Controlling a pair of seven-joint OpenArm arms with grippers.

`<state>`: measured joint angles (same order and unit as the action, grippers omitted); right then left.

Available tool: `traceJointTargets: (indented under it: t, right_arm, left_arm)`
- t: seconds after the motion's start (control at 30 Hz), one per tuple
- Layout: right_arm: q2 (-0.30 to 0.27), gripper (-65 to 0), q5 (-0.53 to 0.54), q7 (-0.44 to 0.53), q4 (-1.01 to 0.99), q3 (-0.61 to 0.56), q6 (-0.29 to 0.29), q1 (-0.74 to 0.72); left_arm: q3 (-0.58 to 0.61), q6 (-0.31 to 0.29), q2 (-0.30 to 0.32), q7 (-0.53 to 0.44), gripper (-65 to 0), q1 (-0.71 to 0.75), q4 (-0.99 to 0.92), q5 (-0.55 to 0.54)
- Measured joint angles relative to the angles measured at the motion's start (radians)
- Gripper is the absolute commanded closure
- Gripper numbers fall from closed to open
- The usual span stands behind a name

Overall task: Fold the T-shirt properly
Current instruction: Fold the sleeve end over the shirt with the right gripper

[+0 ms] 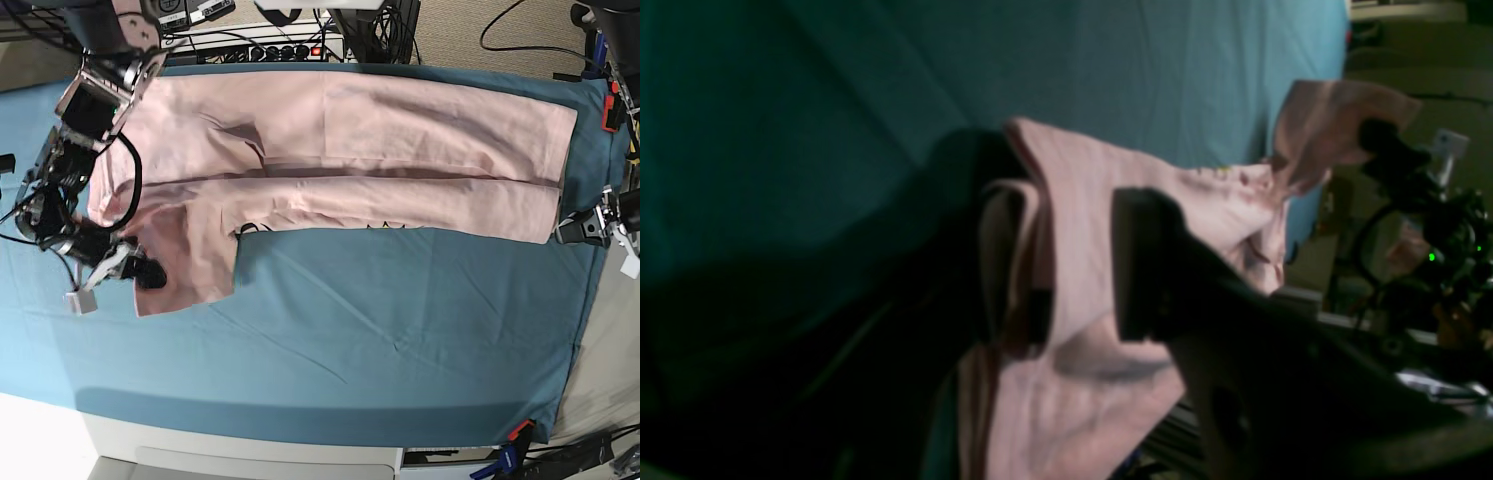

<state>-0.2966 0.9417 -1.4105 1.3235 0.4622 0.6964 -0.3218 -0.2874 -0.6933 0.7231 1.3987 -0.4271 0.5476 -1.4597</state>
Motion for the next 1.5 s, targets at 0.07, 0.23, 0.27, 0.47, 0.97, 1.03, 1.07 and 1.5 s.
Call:
traceJointTargets:
  t: [0.07,0.23,0.27,0.47,0.97,1.03,1.07,1.5]
  right_arm:
    - [0.001,0.0,-0.010,0.000,0.021,-0.045,0.000,0.039]
    - [0.006,0.0,-0.010,-0.004,0.049,-0.197,0.000,0.143]
    - [0.011,0.0,-0.008,-0.003,0.066,-0.224,0.000,0.163]
    - [0.017,0.0,-0.022,-0.004,0.265,-0.346,0.000,0.284]
    - [-0.039,0.0,-0.054,-0.003,0.541,-0.340,0.000,0.571]
    - [-0.056,0.0,-0.055,-0.003,0.558,-0.337,0.000,0.599]
    - [-0.061,0.0,-0.054,-0.002,0.560,-0.333,0.001,0.608]
    - [-0.070,-32.2,0.026,0.000,0.568,-0.321,0.000,0.619]
  left_arm:
    - [0.000,0.000,0.000,0.000,-25.5,0.000,0.000,0.000]
    - [0.000,0.000,0.000,0.000,-25.5,0.000,0.000,0.000]
    - [0.000,0.000,0.000,0.000,-25.5,0.000,0.000,0.000]
    - [0.000,0.000,0.000,0.000,-25.5,0.000,0.000,0.000]
    - [0.000,0.000,0.000,0.000,-25.5,0.000,0.000,0.000]
    - [0.000,0.000,0.000,0.000,-25.5,0.000,0.000,0.000]
    - [0.000,0.000,0.000,0.000,-25.5,0.000,0.000,0.000]
    - [0.000,0.000,0.009,0.000,-25.6,0.011,0.000,0.000]
